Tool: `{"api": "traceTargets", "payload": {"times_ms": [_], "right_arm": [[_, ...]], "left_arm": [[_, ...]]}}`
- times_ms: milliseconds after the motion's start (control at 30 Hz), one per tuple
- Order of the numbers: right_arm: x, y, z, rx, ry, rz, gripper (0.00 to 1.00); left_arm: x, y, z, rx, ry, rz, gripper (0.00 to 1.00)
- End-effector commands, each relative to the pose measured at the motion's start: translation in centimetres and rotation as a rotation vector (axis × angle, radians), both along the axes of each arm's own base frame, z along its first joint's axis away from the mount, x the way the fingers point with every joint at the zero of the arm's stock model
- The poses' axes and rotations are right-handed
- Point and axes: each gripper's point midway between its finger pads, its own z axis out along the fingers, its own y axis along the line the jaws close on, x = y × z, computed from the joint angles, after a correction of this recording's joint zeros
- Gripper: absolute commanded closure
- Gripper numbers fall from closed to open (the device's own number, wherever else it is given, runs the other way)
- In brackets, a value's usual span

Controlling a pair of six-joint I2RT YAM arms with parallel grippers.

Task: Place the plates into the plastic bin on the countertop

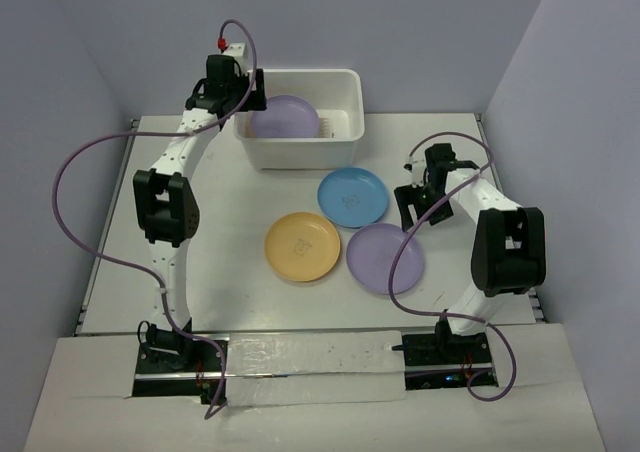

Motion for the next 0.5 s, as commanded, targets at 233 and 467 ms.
{"api": "traceTargets", "payload": {"times_ms": [233, 467], "right_arm": [[0.0, 1.2, -1.8, 0.040, 0.029, 0.048, 0.29], [0.0, 2.3, -2.8, 0.065, 0.059, 0.101, 0.51]], "left_arm": [[-4.5, 0.3, 20.3, -0.089, -0.376, -0.051, 0.01], [-6.6, 1.9, 19.2, -0.036, -0.332, -0.015, 0.01]]}}
